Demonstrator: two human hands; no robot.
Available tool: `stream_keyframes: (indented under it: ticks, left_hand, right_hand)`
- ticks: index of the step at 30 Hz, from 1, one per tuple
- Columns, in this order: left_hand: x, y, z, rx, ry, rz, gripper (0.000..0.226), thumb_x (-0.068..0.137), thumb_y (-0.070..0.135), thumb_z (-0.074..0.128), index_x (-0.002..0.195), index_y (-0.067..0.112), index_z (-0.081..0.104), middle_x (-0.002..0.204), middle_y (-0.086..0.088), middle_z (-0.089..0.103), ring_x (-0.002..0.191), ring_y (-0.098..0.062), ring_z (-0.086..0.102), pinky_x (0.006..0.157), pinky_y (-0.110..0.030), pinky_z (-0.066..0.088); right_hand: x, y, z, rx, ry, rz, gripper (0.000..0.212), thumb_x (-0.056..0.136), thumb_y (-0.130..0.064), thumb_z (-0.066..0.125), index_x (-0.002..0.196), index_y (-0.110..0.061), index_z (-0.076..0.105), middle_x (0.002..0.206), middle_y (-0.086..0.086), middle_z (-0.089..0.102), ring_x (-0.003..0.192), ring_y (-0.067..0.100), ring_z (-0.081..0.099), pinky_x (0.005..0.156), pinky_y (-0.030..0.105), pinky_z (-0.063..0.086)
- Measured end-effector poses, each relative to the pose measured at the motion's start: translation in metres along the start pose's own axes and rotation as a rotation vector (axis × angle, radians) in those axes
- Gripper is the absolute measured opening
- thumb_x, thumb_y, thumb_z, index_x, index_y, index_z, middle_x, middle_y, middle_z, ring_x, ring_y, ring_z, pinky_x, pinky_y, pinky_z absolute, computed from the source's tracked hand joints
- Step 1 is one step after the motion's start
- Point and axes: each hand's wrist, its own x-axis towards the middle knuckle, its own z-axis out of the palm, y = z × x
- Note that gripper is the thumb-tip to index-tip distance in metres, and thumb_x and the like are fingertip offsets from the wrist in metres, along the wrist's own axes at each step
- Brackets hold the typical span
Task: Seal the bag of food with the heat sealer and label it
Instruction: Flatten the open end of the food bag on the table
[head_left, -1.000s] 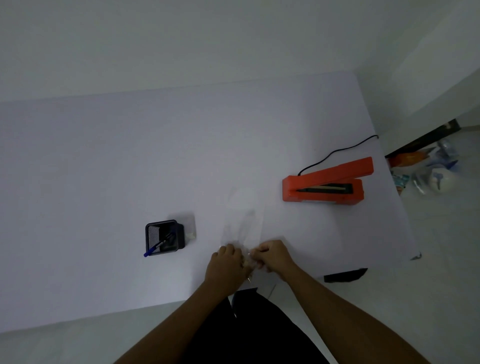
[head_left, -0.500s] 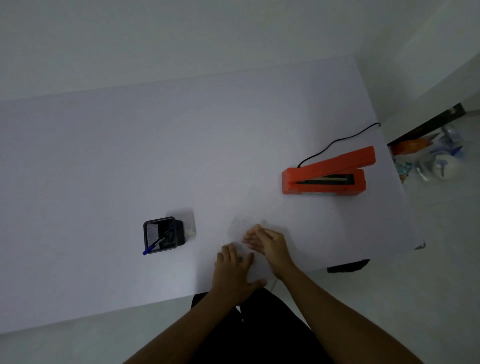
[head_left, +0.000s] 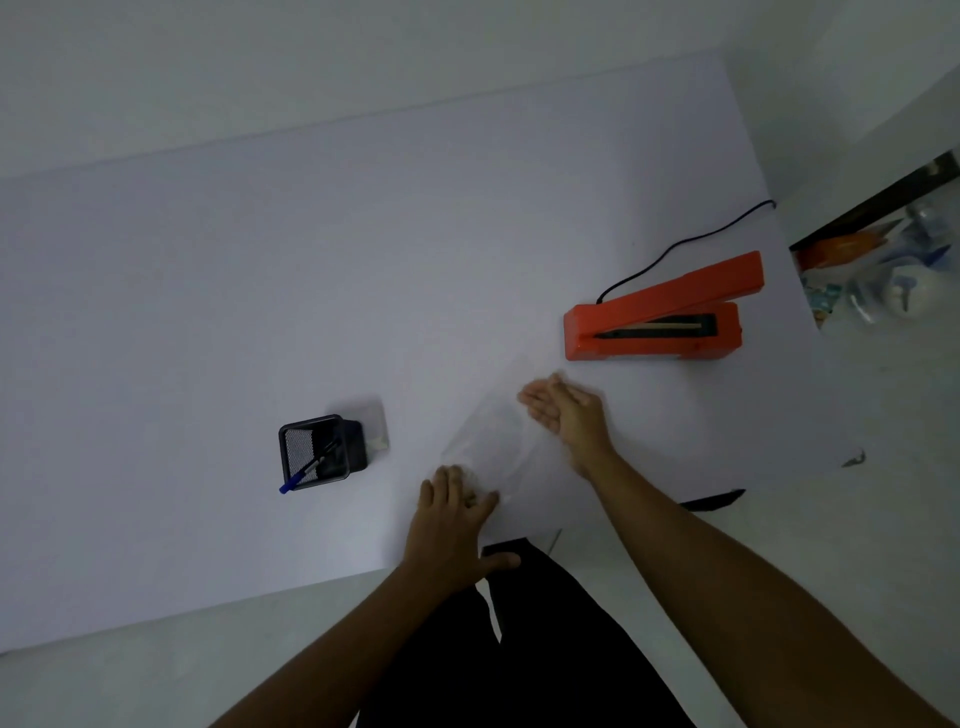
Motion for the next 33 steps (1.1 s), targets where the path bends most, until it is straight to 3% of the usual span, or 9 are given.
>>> stream_keyframes:
  ticks: [8,15,19,24,33]
  left_hand:
    - [-0.007,-0.010,0.002,-0.016,0.009,0.006,0.102,0.062,0.096,0.029,0.144,0.036,0.034,0.154,-0.028,0.021,0.143,-0.047,0.014,0.115,-0.059,0.016]
    - [-0.009,-0.011,0.001,0.015,0.004,0.021,0.102,0.061,0.096,0.028,0.145,0.038,0.031,0.156,-0.024,0.019,0.142,-0.044,0.016,0.113,-0.058,0.016]
    - [-0.009,-0.014,0.002,0.048,-0.016,0.027,0.101,0.061,0.095,0.028,0.144,0.037,0.029,0.154,-0.025,0.019,0.142,-0.045,0.015,0.110,-0.061,0.018]
    - [-0.006,-0.015,0.002,0.068,0.010,0.045,0.101,0.060,0.097,0.031,0.140,0.036,0.037,0.146,-0.027,0.032,0.135,-0.048,0.026,0.103,-0.063,0.026]
    - [-0.008,-0.017,0.001,0.107,-0.007,0.064,0.101,0.061,0.095,0.031,0.143,0.036,0.029,0.150,-0.023,0.026,0.138,-0.044,0.022,0.107,-0.059,0.024]
  right_hand:
    - [-0.010,-0.001,0.008,0.111,0.015,-0.046,0.034,0.101,-0.027,0.048,0.105,0.000,0.069,0.109,0.021,0.071,0.106,0.030,0.068,0.099,0.041,0.050]
    - [-0.050,0.057,0.060,-0.081,-0.332,0.180,0.037,0.102,-0.027,0.047,0.111,0.003,0.067,0.109,0.017,0.073,0.105,0.026,0.069,0.096,0.034,0.053]
    - [-0.033,0.049,0.062,-0.088,-0.256,0.181,0.042,0.102,-0.028,0.046,0.108,0.009,0.066,0.104,0.022,0.072,0.099,0.029,0.071,0.092,0.036,0.055]
    - [0.007,0.015,0.042,-0.024,-0.140,0.065,0.040,0.102,-0.031,0.047,0.103,0.003,0.068,0.101,0.019,0.074,0.099,0.029,0.072,0.092,0.040,0.054]
    - [0.027,-0.013,0.026,0.154,0.041,-0.118,0.036,0.103,-0.027,0.045,0.106,0.002,0.066,0.111,0.021,0.070,0.104,0.027,0.069,0.095,0.036,0.053]
